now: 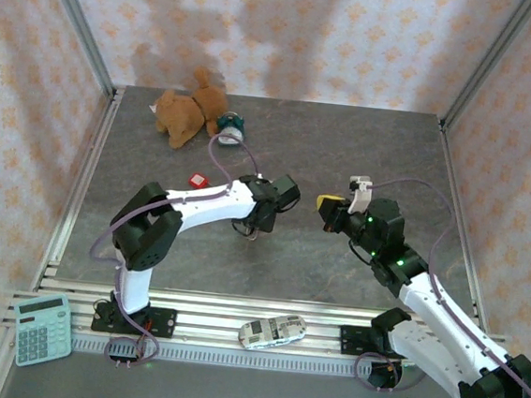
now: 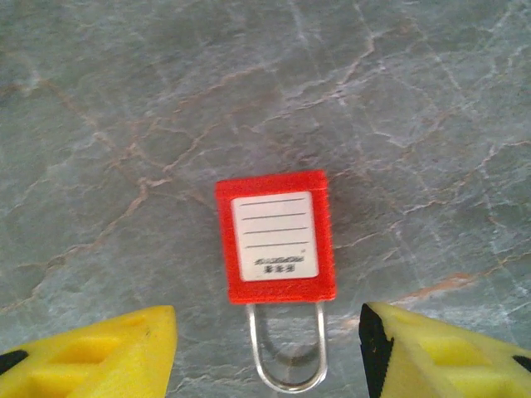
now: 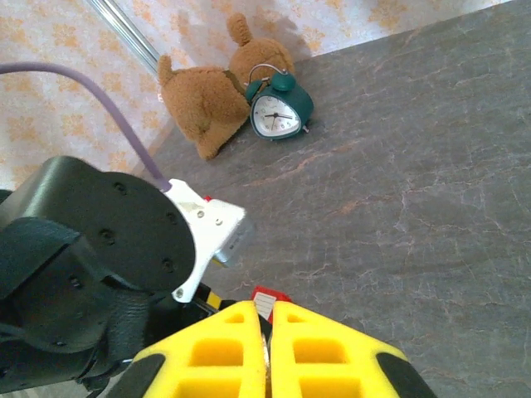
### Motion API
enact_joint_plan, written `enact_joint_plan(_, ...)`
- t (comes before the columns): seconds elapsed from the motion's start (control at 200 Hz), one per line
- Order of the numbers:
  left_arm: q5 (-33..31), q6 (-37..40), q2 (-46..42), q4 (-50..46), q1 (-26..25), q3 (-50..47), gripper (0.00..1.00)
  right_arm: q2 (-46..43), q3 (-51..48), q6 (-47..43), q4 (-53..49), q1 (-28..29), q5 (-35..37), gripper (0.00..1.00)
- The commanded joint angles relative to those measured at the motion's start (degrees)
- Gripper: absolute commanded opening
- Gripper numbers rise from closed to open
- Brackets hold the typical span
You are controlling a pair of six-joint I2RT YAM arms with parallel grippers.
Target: Unlock with the key
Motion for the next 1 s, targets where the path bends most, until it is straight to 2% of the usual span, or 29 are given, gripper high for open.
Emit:
enact_joint_plan(0.0, 0.3, 2.6, 3.0, -3.8, -0.1, 3.0, 0.62, -1.0, -0.2, -1.3, 1.4, 0.4, 1.5, 0.07)
enact_joint_plan(0.18, -3.6, 3.5, 4.0, -6.3, -0.1, 3.1, 0.66, -2.3, -0.4, -1.5, 0.3, 0.5, 2.1, 0.07)
enact_joint_plan(0.465, 3.7, 7.2, 6.1, -7.0, 1.6, 4.9, 0.64, -2.8, -0.6, -1.9, 0.0, 0.4, 2.6, 0.07)
enact_joint_plan(0.716, 6.8, 7.5, 5.7, -6.5, 5.3, 4.4, 0.63, -3.1, -0.8, -1.8, 0.2, 0.4, 2.2, 0.07)
enact_joint_plan(0.996, 7.0, 9.2, 7.1, -7.0, 6.9, 5.5, 0.6, -3.3, -1.2, -1.7, 0.4, 0.4, 1.9, 0.07)
